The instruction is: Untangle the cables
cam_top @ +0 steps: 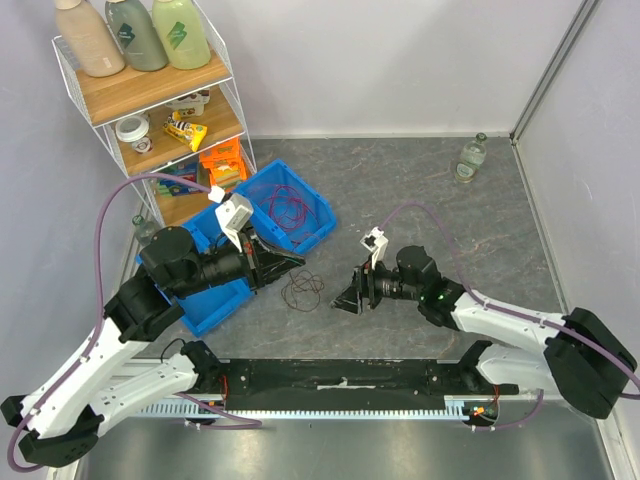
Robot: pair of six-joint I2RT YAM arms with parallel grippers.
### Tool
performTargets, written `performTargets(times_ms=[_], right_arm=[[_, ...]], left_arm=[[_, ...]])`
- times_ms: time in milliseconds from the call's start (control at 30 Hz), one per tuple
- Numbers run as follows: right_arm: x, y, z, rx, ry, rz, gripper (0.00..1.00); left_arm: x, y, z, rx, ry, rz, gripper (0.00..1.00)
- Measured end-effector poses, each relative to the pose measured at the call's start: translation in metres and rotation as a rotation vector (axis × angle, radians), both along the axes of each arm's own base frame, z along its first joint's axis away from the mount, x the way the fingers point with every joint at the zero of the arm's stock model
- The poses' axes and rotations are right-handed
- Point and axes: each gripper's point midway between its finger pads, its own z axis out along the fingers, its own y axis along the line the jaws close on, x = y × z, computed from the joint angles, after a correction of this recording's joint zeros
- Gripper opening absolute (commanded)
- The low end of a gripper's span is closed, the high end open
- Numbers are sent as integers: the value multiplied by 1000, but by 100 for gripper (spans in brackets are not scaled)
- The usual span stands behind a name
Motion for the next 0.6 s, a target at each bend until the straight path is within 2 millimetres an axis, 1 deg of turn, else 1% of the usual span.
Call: performTargets(times_ms=[100,200,400,500,600], right_arm=[[-3,8,-2,36,27,-1,79],[-15,19,-10,51,67,26,79],[-37,46,-21,71,99,78,66],[-42,53,-34,29,103,60,66],[-45,60,-40,-2,82,48,66]], left_arm=[[0,0,0,0,-1,1,2],[0,1,0,1,1,3,2],[0,1,3,-3,-4,4,2],[-1,2,8,-11,-11,4,2],[-3,3,14,-23,-21,2,2]])
